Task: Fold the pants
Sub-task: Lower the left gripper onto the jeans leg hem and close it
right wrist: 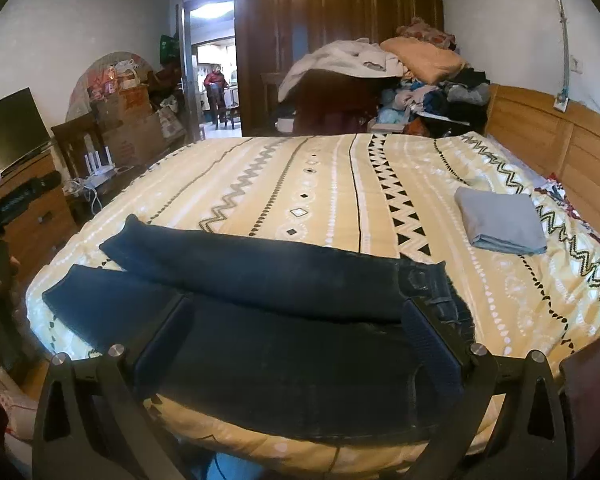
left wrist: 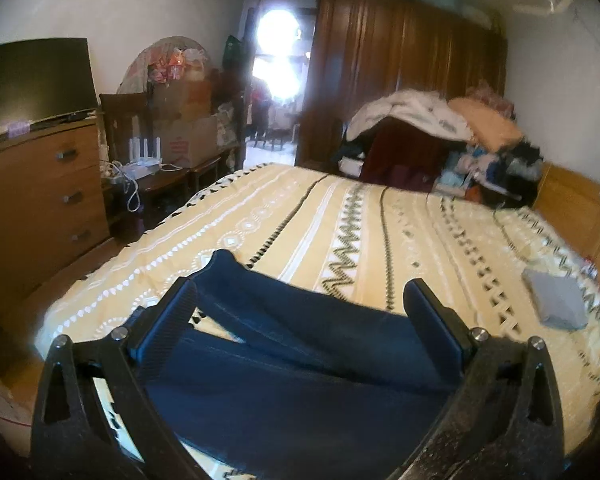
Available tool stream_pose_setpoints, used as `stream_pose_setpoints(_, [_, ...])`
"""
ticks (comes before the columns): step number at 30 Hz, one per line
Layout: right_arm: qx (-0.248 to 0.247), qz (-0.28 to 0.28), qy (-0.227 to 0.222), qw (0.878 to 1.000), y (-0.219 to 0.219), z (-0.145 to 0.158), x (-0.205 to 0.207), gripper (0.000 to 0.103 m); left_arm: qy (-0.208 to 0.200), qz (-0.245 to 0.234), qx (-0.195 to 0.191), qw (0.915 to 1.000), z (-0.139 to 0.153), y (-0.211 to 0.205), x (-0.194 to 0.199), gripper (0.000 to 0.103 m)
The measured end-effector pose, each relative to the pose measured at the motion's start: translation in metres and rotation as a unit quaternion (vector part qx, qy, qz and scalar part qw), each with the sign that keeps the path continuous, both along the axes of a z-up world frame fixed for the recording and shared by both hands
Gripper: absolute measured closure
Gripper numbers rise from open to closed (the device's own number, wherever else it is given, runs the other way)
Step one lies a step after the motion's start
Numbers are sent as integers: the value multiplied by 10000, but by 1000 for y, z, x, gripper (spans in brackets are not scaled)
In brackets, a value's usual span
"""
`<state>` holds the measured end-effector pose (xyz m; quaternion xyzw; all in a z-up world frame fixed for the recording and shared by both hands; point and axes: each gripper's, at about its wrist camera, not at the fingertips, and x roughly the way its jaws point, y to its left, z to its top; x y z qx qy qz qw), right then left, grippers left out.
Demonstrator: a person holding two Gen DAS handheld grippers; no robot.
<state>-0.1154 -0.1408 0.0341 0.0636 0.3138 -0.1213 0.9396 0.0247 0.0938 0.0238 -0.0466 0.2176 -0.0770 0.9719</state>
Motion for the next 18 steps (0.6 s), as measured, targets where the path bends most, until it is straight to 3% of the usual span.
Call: stream_pose_setpoints(18, [106, 131, 124, 9998, 9, -7, 12, 0, 373, -6, 348, 9987, -17, 31, 44, 0])
